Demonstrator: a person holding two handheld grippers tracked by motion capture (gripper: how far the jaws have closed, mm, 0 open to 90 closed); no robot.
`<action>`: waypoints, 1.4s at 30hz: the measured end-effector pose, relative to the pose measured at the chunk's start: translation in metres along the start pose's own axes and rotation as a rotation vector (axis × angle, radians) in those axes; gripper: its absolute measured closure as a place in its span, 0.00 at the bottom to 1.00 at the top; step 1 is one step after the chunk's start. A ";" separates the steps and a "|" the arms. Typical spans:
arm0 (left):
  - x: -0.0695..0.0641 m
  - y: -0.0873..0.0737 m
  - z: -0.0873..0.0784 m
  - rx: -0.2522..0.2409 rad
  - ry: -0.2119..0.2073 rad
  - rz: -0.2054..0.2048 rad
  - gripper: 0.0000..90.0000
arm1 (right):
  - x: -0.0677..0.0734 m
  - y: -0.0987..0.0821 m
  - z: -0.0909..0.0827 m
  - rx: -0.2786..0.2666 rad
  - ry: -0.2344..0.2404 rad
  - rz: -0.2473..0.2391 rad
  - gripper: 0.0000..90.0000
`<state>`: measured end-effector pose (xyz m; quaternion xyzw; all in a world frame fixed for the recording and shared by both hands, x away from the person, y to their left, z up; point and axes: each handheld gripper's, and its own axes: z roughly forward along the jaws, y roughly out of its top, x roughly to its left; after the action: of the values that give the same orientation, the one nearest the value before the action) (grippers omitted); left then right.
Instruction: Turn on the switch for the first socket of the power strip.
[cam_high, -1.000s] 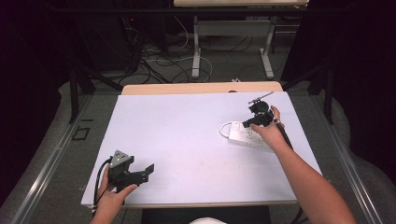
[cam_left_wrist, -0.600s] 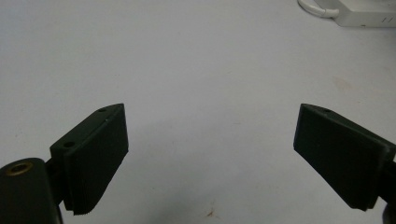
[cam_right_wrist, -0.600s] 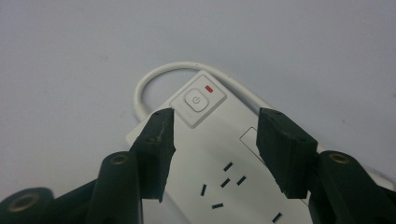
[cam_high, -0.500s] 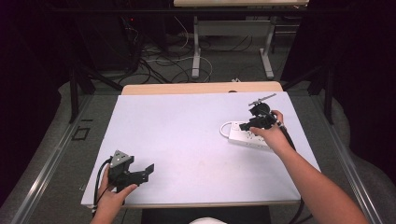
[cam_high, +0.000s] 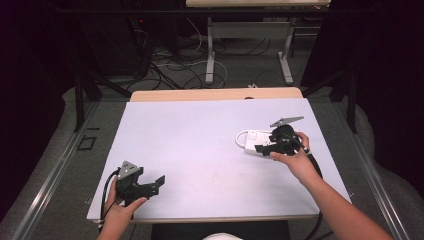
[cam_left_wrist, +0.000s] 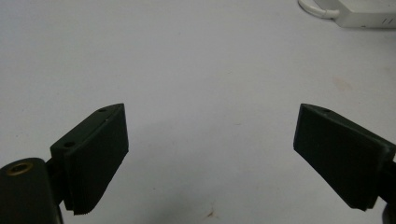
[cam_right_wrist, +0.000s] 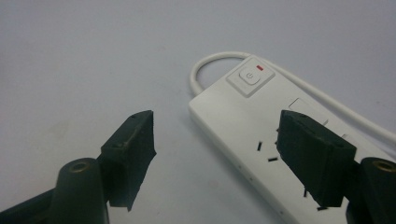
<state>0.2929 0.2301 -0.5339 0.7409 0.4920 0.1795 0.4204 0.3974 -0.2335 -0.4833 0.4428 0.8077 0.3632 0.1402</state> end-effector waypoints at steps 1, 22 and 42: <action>0.000 0.000 0.000 0.000 0.000 0.000 0.11 | 0.002 -0.003 -0.002 -0.009 0.002 -0.002 0.28; 0.000 0.000 -0.001 -0.007 0.002 -0.006 0.11 | 0.022 -0.067 -0.023 -0.131 0.000 0.029 0.08; 0.001 0.000 -0.002 0.001 0.002 0.000 0.11 | 0.009 -0.102 -0.033 -0.171 -0.035 0.057 0.00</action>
<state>0.2923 0.2315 -0.5329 0.7409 0.4925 0.1799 0.4197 0.3113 -0.2769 -0.5322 0.4584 0.7583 0.4266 0.1812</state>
